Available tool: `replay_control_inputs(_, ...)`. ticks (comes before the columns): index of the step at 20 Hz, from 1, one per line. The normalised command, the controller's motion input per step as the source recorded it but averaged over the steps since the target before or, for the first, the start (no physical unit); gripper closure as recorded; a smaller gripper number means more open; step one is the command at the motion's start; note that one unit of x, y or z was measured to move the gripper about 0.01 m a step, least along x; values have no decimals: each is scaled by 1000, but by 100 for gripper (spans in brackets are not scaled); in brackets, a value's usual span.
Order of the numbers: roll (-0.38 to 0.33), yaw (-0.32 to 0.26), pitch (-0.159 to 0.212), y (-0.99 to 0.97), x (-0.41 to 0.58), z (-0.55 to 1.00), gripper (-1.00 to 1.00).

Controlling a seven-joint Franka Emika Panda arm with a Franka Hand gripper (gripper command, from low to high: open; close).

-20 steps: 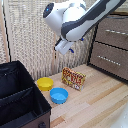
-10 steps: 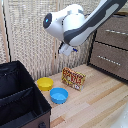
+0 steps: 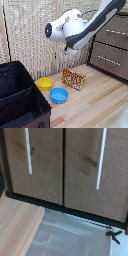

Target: With caution, bring your gripper towards the upper drawer's hold. Grasp the drawer hold tightly with your gripper tool. Pull the drawer in your direction to reveal the contents of the top drawer.

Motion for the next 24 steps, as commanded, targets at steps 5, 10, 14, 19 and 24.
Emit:
replay_control_inputs(5,-204,0,9,-693,-78,265,-100)
replay_control_inputs(10,-155,-1,-2,-906,-54,55,-100)
replay_control_inputs(14,-168,0,-33,-856,-83,4,-100)
replay_control_inputs(19,-138,0,-52,-815,-21,-6,-100)
replay_control_inputs(24,-106,0,-66,-752,-21,-17,-100)
